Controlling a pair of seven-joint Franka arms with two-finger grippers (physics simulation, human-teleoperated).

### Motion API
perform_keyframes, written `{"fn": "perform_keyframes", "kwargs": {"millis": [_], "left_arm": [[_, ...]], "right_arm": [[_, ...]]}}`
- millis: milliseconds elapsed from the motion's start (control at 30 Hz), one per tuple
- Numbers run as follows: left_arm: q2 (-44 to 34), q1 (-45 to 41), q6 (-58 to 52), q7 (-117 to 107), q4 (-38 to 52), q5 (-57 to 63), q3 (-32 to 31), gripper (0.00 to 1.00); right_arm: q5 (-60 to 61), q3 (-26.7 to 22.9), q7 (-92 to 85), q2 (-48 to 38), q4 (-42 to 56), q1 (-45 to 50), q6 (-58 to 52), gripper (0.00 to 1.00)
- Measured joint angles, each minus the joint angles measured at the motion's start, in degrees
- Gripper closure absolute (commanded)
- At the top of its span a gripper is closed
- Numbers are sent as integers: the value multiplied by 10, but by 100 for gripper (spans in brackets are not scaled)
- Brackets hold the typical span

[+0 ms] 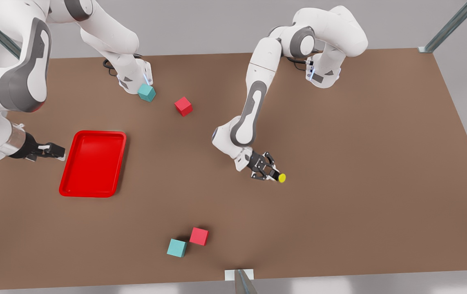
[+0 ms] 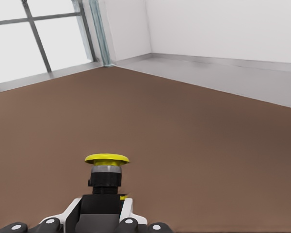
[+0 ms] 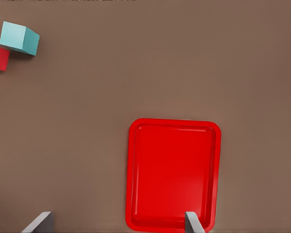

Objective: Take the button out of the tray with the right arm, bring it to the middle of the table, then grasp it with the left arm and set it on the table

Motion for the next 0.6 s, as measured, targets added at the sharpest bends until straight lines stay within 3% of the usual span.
{"fn": "perform_keyframes", "kwargs": {"millis": [600], "left_arm": [[75,-34,-98,-76,42,0,10,61]], "right_arm": [[3,0,3,22,0,5,-1,0]]}}
